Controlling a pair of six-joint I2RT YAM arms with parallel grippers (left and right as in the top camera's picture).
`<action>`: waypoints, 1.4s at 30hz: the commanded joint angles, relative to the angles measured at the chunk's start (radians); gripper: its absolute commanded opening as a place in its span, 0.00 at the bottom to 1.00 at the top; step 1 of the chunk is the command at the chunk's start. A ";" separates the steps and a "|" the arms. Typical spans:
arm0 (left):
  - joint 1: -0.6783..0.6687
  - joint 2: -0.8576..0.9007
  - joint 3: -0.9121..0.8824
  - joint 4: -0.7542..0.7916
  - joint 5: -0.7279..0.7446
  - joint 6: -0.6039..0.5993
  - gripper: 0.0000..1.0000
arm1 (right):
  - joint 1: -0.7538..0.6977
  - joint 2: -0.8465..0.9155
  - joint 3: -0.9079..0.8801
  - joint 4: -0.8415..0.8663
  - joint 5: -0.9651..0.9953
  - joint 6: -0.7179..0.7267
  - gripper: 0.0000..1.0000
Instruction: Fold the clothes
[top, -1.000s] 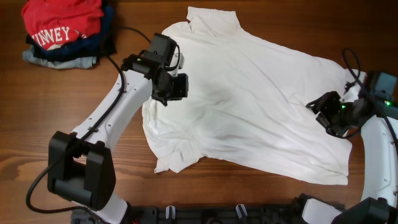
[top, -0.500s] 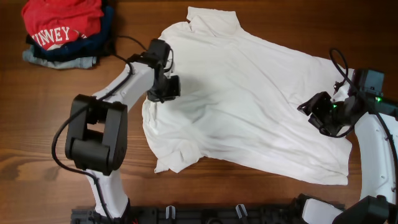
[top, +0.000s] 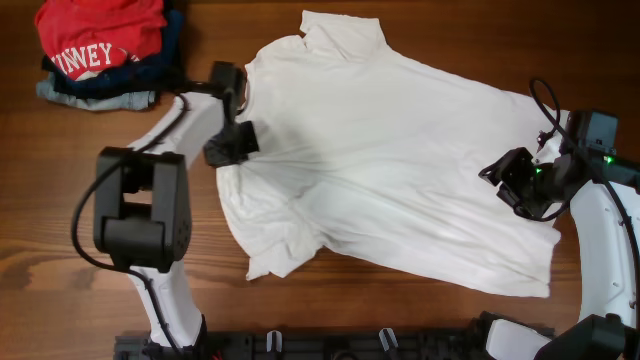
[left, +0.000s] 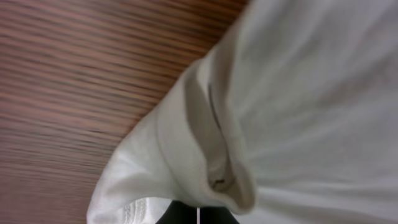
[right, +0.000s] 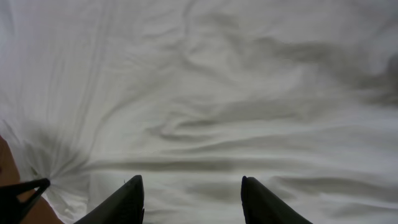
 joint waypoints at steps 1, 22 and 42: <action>0.114 0.063 -0.076 -0.004 -0.141 -0.039 0.04 | 0.006 0.005 -0.005 0.006 0.019 0.010 0.51; 0.261 -0.023 -0.124 -0.261 -0.165 -0.259 0.25 | 0.099 0.457 0.270 0.163 0.181 0.036 0.68; 0.135 -0.040 -0.124 -0.232 -0.098 -0.206 1.00 | 0.155 0.825 0.311 0.335 0.333 0.073 0.04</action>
